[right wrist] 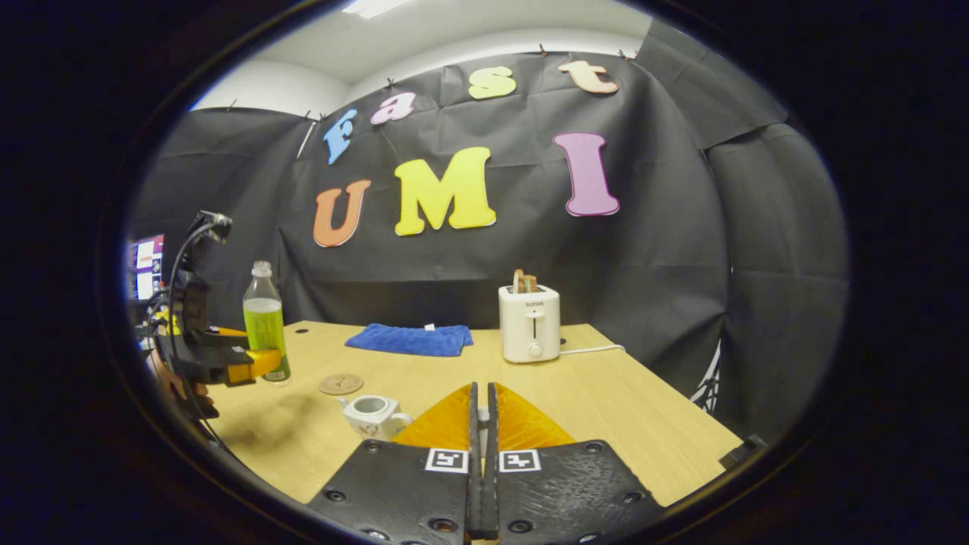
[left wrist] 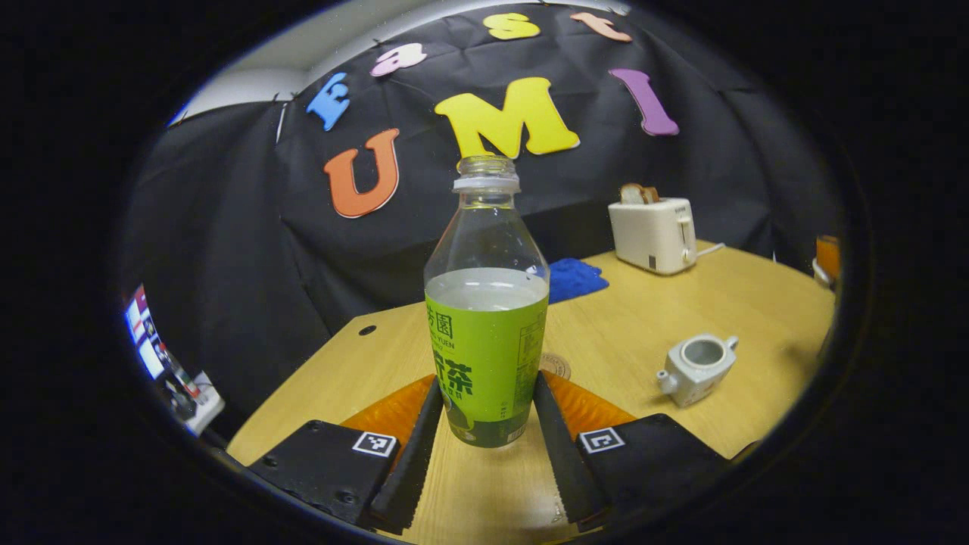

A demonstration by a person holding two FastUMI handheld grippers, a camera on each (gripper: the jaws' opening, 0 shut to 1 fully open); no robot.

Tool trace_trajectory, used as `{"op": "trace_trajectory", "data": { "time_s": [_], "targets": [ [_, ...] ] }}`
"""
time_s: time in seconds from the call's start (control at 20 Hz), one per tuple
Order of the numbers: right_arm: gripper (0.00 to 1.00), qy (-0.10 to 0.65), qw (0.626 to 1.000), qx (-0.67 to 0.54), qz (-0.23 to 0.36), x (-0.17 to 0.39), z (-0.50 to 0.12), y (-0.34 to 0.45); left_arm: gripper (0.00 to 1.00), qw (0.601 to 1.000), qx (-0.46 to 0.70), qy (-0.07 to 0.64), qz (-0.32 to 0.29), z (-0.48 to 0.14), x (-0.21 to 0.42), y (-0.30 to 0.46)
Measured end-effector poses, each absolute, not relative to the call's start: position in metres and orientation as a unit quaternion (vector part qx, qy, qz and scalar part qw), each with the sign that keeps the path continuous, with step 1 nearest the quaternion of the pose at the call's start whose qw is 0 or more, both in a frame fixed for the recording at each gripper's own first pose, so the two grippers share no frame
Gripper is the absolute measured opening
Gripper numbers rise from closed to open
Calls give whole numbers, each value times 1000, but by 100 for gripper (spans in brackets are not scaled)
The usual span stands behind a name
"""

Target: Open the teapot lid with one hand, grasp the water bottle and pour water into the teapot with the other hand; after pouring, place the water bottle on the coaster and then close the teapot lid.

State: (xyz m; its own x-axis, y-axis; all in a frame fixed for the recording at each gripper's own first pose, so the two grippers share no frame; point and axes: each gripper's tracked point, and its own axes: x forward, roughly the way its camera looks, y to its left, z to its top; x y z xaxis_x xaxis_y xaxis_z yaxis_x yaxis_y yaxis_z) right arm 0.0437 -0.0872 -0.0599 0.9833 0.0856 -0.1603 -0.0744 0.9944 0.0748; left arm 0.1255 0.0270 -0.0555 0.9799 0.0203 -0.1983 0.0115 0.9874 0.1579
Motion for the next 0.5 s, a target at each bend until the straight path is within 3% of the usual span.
{"op": "trace_trajectory", "data": {
  "time_s": [0.5],
  "targets": [
    [0,97,994,39,43,50,-76,-80,73,998,18,61,-24,-49,194,15]
  ]
}}
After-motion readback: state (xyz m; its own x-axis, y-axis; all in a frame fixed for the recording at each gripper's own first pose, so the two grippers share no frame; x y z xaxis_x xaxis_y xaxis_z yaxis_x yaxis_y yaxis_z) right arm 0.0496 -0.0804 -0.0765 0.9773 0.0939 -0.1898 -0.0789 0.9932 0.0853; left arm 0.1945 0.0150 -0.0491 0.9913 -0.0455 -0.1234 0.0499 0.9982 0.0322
